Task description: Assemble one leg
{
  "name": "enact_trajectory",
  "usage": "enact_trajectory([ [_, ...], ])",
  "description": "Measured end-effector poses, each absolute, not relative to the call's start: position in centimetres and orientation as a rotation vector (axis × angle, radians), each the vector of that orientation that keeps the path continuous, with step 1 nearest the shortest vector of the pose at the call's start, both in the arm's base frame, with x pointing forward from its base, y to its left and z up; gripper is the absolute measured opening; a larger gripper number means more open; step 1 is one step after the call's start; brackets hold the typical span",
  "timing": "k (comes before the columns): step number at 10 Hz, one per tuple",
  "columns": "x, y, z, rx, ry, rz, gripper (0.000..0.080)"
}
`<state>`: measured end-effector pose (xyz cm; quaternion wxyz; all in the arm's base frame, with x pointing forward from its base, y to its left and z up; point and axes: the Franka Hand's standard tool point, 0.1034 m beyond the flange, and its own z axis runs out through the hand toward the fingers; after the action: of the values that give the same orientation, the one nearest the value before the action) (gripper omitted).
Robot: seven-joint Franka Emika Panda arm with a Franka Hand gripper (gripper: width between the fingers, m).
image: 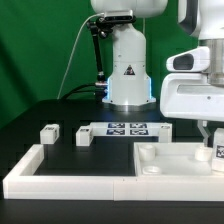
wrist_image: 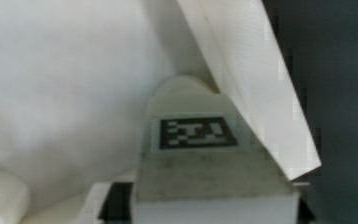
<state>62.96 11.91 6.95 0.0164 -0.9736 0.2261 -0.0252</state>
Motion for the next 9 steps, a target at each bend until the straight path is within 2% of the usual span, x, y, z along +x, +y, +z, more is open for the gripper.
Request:
enact_trajectory([
  [9,62.39,11.28,6.67,-2.234,2.049,-0.072,0.0294],
])
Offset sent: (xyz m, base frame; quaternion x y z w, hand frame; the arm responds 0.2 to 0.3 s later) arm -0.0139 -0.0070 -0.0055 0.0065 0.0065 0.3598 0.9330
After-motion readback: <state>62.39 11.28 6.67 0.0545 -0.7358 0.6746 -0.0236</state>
